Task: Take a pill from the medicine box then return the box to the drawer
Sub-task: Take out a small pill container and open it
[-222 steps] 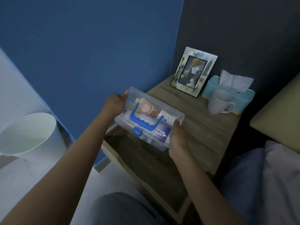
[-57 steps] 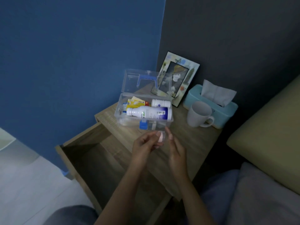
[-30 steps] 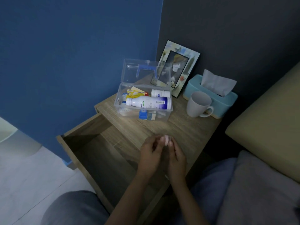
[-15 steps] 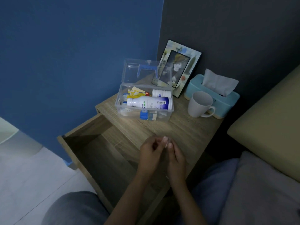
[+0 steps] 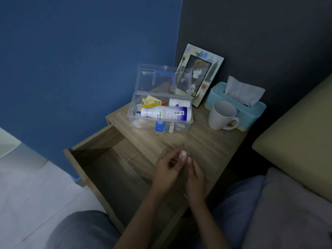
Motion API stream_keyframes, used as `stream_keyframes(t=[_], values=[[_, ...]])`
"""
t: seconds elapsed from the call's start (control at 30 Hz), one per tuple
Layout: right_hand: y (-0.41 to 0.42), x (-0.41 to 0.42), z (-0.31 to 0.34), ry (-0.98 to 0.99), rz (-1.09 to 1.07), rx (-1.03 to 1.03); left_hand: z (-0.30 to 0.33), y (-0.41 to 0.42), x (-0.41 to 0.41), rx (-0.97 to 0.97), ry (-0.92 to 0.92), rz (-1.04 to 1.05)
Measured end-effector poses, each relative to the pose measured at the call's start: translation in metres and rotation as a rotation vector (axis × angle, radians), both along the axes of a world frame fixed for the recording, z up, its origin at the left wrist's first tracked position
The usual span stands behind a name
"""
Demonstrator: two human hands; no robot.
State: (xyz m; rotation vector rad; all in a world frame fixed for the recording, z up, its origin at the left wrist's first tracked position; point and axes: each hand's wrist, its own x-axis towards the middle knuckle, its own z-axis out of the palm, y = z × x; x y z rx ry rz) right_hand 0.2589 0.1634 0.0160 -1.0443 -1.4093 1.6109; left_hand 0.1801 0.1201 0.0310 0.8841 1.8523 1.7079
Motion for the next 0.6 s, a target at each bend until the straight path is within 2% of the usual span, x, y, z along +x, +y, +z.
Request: stream_keyframes(t=[0.3,0.4,0.5,0.6], values=[[0.0007,-0.0014,0.0015,-0.015,0.012,-0.038,0.0003,0.002,-0.0029,-0.121,0.105,-0.013],[0.0011,-0.0014,0.0012,-0.006,0.011,-0.028,-0.003,0.0012,-0.0028,-0.097,0.105,-0.063],[0.0003,-0.0014,-0.0015,0.0,0.017,-0.021,-0.0034,0.0017,-0.005,-0.086,0.043,-0.067],[0.0015,-0.0005,-0.0014,0.012,0.032,-0.011,-0.0025,0.0022,-0.0064,-0.063,-0.101,-0.074]])
